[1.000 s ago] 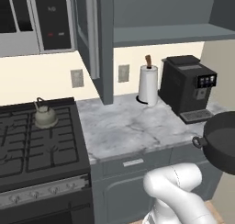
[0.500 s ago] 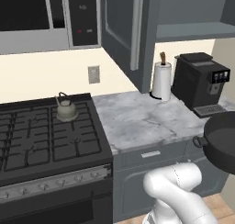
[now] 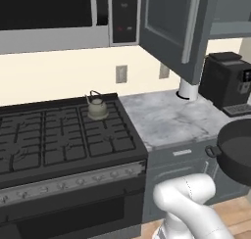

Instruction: Pick the kettle from the cabinet and place it on a stove burner. Then pick the pot from the counter and place it on another stove burner. Finally, turn both burners on.

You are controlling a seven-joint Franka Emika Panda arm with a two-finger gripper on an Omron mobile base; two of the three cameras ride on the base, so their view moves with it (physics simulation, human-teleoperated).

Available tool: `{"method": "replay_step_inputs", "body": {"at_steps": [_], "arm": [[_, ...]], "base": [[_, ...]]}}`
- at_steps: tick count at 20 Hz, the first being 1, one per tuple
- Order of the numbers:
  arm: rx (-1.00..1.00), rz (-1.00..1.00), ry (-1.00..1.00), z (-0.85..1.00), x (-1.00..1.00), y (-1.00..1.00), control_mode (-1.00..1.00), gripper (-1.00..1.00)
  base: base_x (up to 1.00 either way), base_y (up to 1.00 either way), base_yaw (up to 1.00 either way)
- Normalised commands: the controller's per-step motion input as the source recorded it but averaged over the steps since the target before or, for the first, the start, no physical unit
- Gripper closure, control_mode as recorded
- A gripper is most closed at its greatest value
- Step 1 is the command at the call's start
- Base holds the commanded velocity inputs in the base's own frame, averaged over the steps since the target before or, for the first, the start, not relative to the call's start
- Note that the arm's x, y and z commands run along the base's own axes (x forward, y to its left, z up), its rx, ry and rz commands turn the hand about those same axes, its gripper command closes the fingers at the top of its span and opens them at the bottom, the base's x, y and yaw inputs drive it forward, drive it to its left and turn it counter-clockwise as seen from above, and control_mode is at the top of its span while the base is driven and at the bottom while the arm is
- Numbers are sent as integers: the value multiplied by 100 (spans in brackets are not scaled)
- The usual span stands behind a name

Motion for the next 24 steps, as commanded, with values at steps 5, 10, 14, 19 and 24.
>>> {"method": "replay_step_inputs", "body": {"at_steps": [5,10,14,19,24], "arm": [[0,0,0,0,0,0,100,100],[0,0,0,0,0,0,100,100],[0,0,0,0,0,0,100,100],[0,0,0,0,0,0,100,100],[0,0,0,0,0,0,100,100]], "base": [[-47,57,0],[-41,61,-1],[-28,77,-4],[-24,79,-4],[-19,74,-3]]}}
